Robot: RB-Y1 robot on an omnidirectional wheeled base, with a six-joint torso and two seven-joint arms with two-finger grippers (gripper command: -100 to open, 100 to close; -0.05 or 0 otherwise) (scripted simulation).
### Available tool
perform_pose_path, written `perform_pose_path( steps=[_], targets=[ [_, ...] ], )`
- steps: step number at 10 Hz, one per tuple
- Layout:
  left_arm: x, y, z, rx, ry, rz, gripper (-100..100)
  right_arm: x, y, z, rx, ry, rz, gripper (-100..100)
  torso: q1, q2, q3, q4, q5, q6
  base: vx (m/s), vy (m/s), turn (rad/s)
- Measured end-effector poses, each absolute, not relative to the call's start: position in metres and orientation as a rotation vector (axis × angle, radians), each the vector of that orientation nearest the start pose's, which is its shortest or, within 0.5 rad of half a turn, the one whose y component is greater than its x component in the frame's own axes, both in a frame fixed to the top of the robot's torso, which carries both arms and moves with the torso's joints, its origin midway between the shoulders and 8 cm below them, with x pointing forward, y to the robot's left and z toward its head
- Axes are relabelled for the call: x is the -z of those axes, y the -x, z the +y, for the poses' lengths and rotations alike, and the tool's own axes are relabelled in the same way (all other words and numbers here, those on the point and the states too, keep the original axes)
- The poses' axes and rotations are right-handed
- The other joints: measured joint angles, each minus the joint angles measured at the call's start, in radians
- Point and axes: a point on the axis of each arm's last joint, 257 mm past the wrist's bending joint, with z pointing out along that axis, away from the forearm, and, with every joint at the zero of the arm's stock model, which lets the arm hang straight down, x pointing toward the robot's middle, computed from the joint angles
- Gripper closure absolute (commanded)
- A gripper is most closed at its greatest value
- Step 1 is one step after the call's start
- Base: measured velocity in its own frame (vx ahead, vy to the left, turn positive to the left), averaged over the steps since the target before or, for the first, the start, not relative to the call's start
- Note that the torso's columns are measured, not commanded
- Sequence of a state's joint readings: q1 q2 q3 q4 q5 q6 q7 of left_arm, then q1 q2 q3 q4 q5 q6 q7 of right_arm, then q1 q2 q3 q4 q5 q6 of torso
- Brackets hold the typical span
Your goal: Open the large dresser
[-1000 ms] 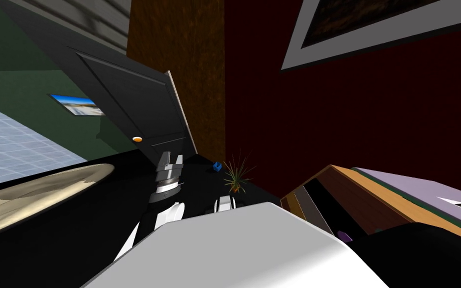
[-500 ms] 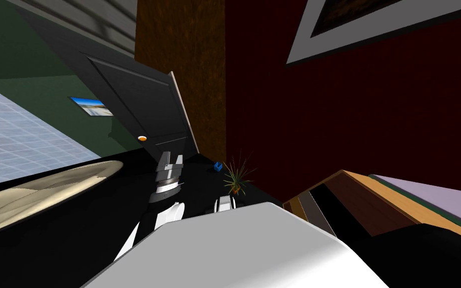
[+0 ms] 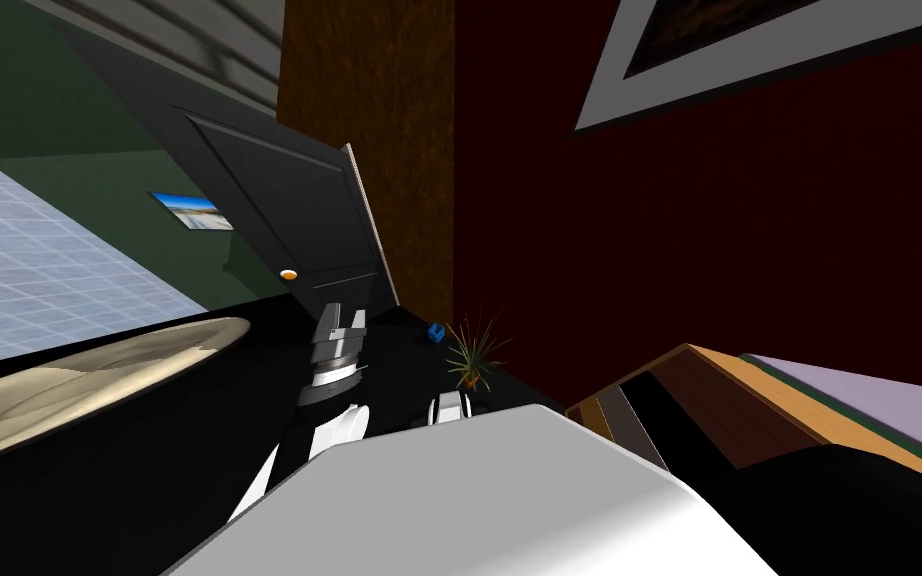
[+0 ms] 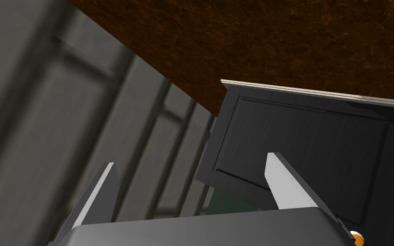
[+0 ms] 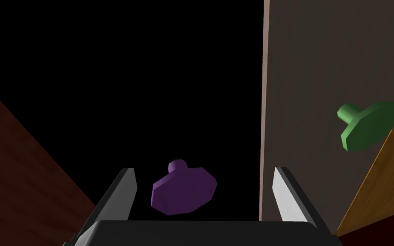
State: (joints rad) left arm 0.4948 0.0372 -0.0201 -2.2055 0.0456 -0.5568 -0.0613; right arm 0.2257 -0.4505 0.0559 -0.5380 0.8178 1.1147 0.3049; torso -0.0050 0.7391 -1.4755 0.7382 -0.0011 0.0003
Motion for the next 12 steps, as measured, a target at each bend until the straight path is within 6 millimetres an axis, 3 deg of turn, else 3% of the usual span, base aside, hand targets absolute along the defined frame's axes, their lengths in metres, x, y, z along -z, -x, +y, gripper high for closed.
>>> perform_pose_path(
  steps=[1, 7, 8, 12],
  targets=[
    [-0.003, -0.349, 0.276, 1.292, 0.651, 0.638, 0, 0.467, 0.084, -0.668, 1.985, -0.803, 2.480, 100, 0.004, -0.001, 0.000, 0.000, 0.000, 0.000, -0.003, -0.012, -0.006],
    [-0.003, -0.349, 0.276, 1.292, 0.652, 0.638, 0, 0.461, 0.080, -0.677, 1.991, -0.811, 2.479, 100, 0.005, -0.001, 0.000, 0.000, 0.001, 0.000, 0.092, 0.149, 0.013],
    [-0.003, -0.349, 0.276, 1.292, 0.651, 0.638, 0, 0.462, 0.080, -0.677, 1.989, -0.811, 2.479, -100, -0.002, 0.003, 0.002, 0.001, 0.000, 0.000, 0.015, 0.003, -0.048],
    [-0.003, -0.349, 0.276, 1.292, 0.651, 0.638, 0, 0.466, 0.080, -0.665, 1.983, -0.828, 2.423, -100, 0.005, -0.002, -0.001, 0.000, 0.001, 0.000, 0.006, -0.048, -0.066]
  ],
)
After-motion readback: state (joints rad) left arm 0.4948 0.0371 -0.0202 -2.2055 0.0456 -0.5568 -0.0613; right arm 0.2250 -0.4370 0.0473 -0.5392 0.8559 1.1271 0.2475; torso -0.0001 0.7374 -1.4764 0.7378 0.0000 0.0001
